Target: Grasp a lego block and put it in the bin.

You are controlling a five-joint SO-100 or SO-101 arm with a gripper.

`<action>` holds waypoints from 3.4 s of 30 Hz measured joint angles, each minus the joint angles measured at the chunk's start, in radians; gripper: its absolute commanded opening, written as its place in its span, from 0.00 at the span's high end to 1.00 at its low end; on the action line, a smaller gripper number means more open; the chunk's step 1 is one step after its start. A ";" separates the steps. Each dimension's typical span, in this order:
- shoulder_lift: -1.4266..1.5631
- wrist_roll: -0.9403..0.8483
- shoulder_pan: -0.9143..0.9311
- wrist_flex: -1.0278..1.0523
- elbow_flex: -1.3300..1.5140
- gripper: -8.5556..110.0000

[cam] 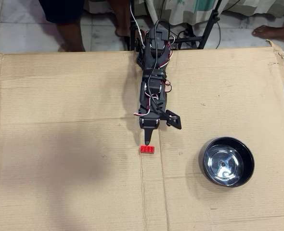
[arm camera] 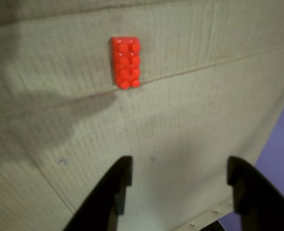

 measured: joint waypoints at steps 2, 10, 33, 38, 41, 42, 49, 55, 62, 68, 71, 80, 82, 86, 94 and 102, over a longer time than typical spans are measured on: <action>0.000 -0.002 0.020 0.003 0.000 0.74; -0.075 0.000 0.057 0.077 -0.002 0.73; -0.253 0.167 -0.026 -0.120 -0.006 0.73; -0.288 0.184 -0.026 -0.166 -0.006 0.73; -0.295 0.186 -0.026 -0.170 -0.006 0.73; -0.296 0.186 -0.026 -0.170 -0.006 0.73; -0.298 0.186 -0.015 -0.169 -0.006 0.73; -0.296 0.187 0.002 -0.170 0.044 0.73; -0.298 0.195 0.002 -0.173 0.104 0.73; -0.298 0.190 0.003 -0.170 0.117 0.69; -0.305 0.189 0.003 -0.170 0.135 0.65; -0.319 0.195 0.003 -0.170 0.140 0.65; -0.319 0.192 0.003 -0.170 0.140 0.65; -0.319 0.192 0.003 -0.170 0.140 0.71; -0.319 0.192 0.003 -0.173 0.140 0.73; -0.319 0.184 0.003 -0.212 0.140 0.81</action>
